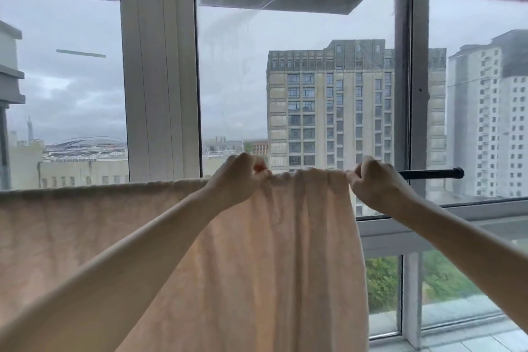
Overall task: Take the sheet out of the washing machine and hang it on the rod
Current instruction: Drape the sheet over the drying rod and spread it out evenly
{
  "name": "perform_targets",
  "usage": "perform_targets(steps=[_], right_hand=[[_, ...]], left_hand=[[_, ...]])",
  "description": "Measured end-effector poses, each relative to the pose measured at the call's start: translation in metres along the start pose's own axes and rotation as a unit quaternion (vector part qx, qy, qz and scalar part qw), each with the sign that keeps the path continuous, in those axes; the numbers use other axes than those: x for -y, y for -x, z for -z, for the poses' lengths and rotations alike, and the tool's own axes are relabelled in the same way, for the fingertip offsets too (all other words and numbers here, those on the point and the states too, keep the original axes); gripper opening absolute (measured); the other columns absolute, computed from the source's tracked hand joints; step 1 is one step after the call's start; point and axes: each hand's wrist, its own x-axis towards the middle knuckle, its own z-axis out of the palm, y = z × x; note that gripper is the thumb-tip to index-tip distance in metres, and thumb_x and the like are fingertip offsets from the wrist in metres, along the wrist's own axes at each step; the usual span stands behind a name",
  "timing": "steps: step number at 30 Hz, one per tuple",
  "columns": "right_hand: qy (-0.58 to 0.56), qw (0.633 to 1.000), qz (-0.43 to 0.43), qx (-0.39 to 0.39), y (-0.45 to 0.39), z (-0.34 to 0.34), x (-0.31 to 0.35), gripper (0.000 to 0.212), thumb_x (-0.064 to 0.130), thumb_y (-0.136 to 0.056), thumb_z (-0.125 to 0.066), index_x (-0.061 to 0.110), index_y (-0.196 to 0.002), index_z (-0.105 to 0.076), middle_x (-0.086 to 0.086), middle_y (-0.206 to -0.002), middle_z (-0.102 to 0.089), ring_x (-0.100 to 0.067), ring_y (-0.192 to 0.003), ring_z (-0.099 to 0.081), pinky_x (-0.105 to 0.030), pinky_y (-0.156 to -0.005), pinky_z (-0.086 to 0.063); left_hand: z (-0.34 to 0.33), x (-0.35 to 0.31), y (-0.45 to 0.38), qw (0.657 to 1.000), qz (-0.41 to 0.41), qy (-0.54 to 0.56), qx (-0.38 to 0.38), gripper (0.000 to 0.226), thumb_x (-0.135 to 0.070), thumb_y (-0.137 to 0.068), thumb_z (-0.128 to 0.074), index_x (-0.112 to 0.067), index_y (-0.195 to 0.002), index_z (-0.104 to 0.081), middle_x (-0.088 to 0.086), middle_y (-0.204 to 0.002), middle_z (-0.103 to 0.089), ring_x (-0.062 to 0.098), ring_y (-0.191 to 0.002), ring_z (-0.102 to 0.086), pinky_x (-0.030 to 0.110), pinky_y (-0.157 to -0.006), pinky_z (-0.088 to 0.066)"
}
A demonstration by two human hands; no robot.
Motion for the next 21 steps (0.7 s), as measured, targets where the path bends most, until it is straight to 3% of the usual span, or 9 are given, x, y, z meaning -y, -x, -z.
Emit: perform_targets(steps=[3,5,8,10,13,14,18,21], right_hand=[[-0.125,0.989,-0.067,0.05,0.0,-0.007,0.006,0.034,0.04,-0.096,-0.047,0.009,-0.108,-0.042,-0.013,-0.095,-0.06,-0.026,-0.084,-0.059,-0.039,-0.074,-0.051],[-0.264,0.958,-0.093,0.068,0.002,-0.004,0.016,0.036,0.036,-0.094,-0.054,0.015,-0.114,-0.033,-0.009,-0.093,-0.054,-0.023,-0.083,-0.059,-0.042,-0.076,-0.055],[-0.281,0.95,-0.052,0.125,0.001,0.0,0.027,0.03,0.019,-0.09,-0.062,0.016,-0.114,-0.044,-0.003,-0.093,-0.056,-0.015,-0.08,-0.059,-0.026,-0.062,-0.051],[-0.285,0.954,-0.025,0.085,-0.01,0.005,0.028,0.013,0.01,-0.088,-0.063,0.017,-0.098,-0.063,-0.002,-0.092,-0.065,-0.015,-0.08,-0.063,-0.022,-0.06,-0.052],[-0.34,0.936,-0.067,-0.062,-0.03,0.02,0.02,0.021,0.002,-0.088,-0.057,0.02,-0.085,-0.069,-0.004,-0.088,-0.071,-0.013,-0.069,-0.063,-0.024,-0.057,-0.053],[-0.332,0.938,-0.067,-0.076,-0.034,0.022,0.017,0.02,0.003,-0.088,-0.056,0.019,-0.086,-0.069,-0.004,-0.088,-0.071,-0.013,-0.07,-0.064,-0.024,-0.057,-0.053],[-0.133,0.989,0.017,0.055,-0.035,0.02,0.006,0.011,0.014,-0.084,-0.063,0.016,-0.084,-0.074,0.001,-0.088,-0.069,-0.013,-0.083,-0.062,-0.021,-0.057,-0.045],[-0.119,0.992,0.036,-0.027,-0.037,0.025,-0.007,0.011,0.014,-0.085,-0.063,0.016,-0.085,-0.074,0.002,-0.086,-0.07,-0.013,-0.085,-0.064,-0.02,-0.062,-0.046]], left_hand=[[-0.004,-0.002,-0.002,1.0,-0.001,-0.001,-0.03,0.014,-0.019,-0.092,-0.06,-0.016,-0.087,-0.072,-0.001,-0.085,-0.071,0.01,-0.071,-0.059,0.022,-0.062,-0.04],[-0.008,-0.004,-0.003,0.999,0.012,-0.016,-0.043,0.015,-0.022,-0.094,-0.055,-0.018,-0.089,-0.068,0.0,-0.086,-0.069,0.017,-0.078,-0.062,0.028,-0.066,-0.044],[-0.014,-0.004,-0.002,0.995,0.021,-0.066,-0.076,0.017,-0.029,-0.097,-0.048,-0.02,-0.091,-0.062,-0.002,-0.089,-0.066,0.02,-0.08,-0.058,0.032,-0.068,-0.041],[-0.018,-0.006,-0.003,0.993,0.012,-0.06,-0.096,0.018,-0.028,-0.098,-0.046,-0.019,-0.091,-0.059,-0.001,-0.091,-0.065,0.022,-0.081,-0.059,0.035,-0.069,-0.044],[-0.017,-0.009,-0.008,0.987,0.007,-0.032,-0.159,0.018,-0.027,-0.099,-0.044,-0.017,-0.092,-0.056,0.003,-0.098,-0.065,0.025,-0.083,-0.06,0.04,-0.074,-0.049],[-0.016,-0.011,-0.009,0.983,0.009,-0.025,-0.179,0.017,-0.026,-0.099,-0.043,-0.017,-0.093,-0.056,0.002,-0.1,-0.065,0.026,-0.084,-0.06,0.04,-0.075,-0.049],[-0.023,-0.017,-0.014,0.985,-0.008,-0.034,-0.17,0.016,-0.024,-0.099,-0.043,-0.017,-0.094,-0.057,0.002,-0.101,-0.064,0.027,-0.086,-0.06,0.04,-0.076,-0.049],[-0.03,-0.026,-0.019,0.981,-0.018,-0.021,-0.191,0.016,-0.022,-0.099,-0.044,-0.016,-0.094,-0.057,0.002,-0.099,-0.064,0.026,-0.084,-0.06,0.041,-0.077,-0.049]])
